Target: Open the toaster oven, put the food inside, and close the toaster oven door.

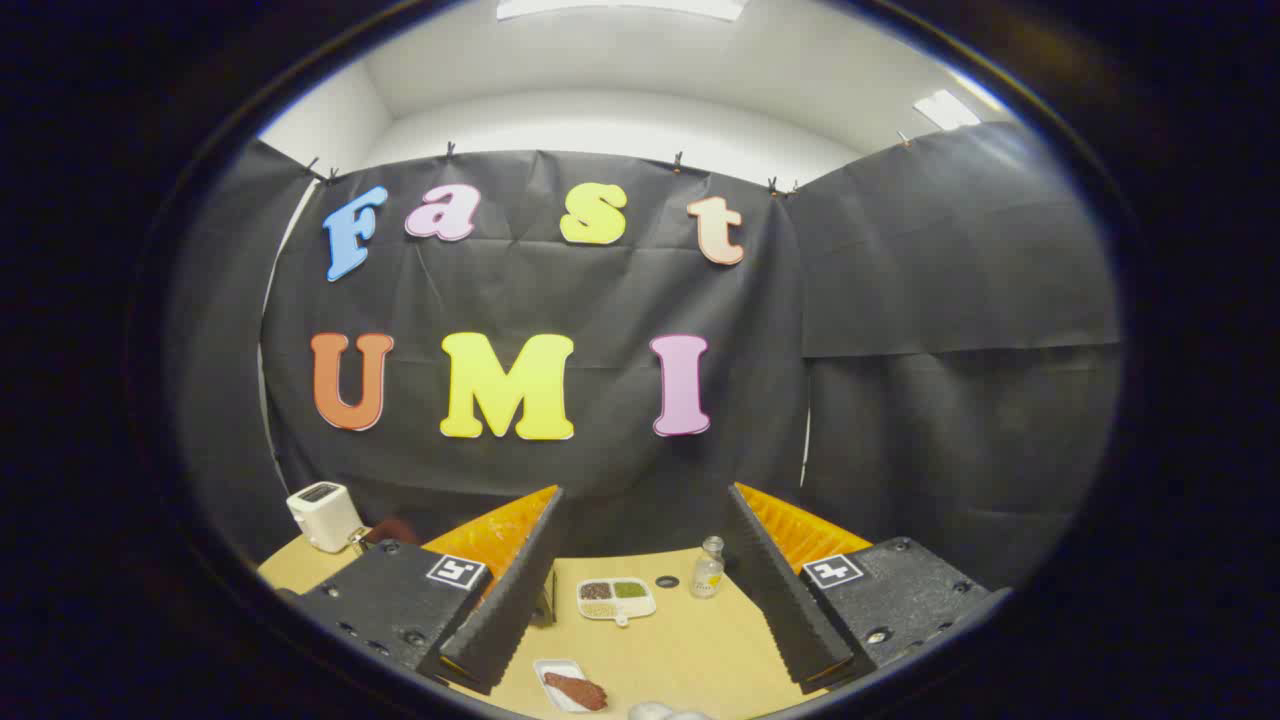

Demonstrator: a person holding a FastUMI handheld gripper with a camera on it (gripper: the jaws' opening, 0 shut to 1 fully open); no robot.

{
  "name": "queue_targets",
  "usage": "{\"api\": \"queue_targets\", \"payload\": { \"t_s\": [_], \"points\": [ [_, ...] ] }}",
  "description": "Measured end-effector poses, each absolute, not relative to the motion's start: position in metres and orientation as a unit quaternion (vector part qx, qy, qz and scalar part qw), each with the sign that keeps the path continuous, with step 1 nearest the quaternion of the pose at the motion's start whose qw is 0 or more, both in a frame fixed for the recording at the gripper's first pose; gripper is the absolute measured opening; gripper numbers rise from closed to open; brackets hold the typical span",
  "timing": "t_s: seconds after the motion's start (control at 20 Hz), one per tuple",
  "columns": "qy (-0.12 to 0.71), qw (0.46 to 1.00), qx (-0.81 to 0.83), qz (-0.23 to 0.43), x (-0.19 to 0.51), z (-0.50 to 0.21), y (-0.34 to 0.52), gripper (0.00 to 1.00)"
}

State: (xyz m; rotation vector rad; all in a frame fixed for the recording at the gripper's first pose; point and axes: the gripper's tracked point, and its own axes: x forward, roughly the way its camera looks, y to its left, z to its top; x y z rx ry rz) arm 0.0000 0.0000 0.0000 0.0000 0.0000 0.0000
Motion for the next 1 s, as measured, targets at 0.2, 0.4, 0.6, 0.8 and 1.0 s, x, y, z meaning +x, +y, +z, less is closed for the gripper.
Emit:
{"api": "queue_targets", "payload": {
  "t_s": [0.2,0.4,0.6,0.8,1.0],
  "points": [
    [0.000,1.000,-0.007,-0.004,-0.001,0.000,0.000,1.00],
    [-0.004,1.000,-0.011,-0.003,-0.001,0.002,0.005,1.00],
    [-0.003,1.000,-0.010,0.002,-0.001,0.000,0.010,1.00],
    [-0.003,1.000,-0.013,0.007,0.001,0.000,0.015,1.00],
    [0.005,0.999,-0.023,0.024,0.018,-0.007,0.047,1.00]
  ]
}}
